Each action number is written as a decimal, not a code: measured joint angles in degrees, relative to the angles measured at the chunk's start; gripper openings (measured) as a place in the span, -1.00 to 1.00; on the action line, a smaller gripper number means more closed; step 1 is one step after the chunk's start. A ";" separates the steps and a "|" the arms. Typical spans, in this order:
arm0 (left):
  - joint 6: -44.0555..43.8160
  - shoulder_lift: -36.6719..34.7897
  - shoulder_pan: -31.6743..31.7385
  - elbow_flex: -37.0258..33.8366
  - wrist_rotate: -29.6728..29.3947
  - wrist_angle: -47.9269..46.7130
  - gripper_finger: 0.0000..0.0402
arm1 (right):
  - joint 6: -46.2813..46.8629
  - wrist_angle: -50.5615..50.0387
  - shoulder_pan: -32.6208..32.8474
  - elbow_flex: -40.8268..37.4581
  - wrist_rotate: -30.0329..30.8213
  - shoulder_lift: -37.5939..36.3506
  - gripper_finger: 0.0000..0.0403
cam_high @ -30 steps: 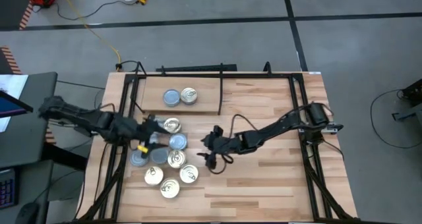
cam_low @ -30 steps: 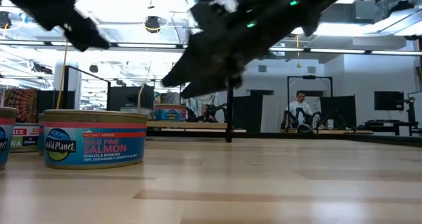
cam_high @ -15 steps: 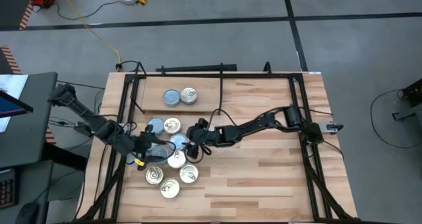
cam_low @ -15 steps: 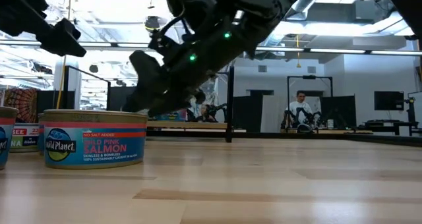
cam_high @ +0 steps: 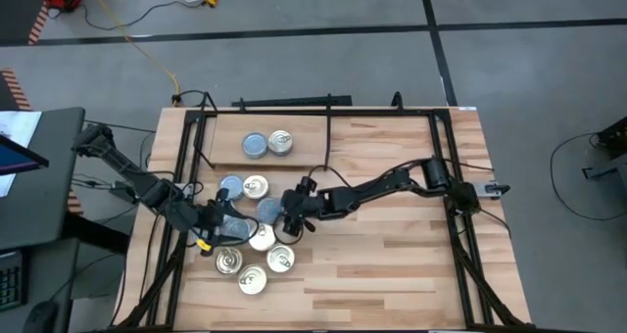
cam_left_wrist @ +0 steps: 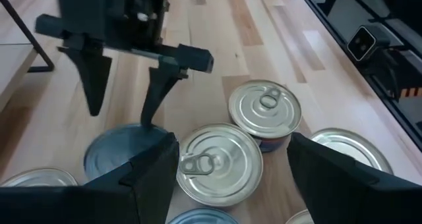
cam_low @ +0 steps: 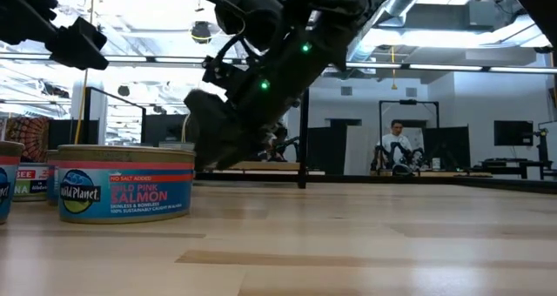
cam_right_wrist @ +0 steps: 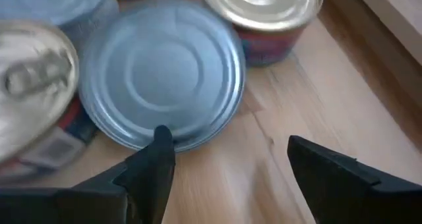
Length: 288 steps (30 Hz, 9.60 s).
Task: Stack canned seafood by type on shelf
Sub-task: Stack the green tuna can on top of the green tuna can on the shelf
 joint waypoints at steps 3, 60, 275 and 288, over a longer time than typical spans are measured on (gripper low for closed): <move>0.00 0.01 0.00 0.00 -0.03 -0.25 0.34 | 1.11 -3.42 0.74 -0.32 0.43 0.54 0.58; -5.92 6.31 -1.44 0.73 5.66 11.88 0.34 | 11.09 -7.96 1.08 5.70 -0.05 -6.07 0.73; 4.73 10.36 15.72 -4.52 5.65 9.11 0.34 | -12.67 -9.95 1.55 8.39 -9.03 -3.25 0.93; 4.33 10.36 15.72 -4.52 6.81 8.94 0.34 | -12.47 -9.95 1.77 8.39 -9.02 -3.25 0.93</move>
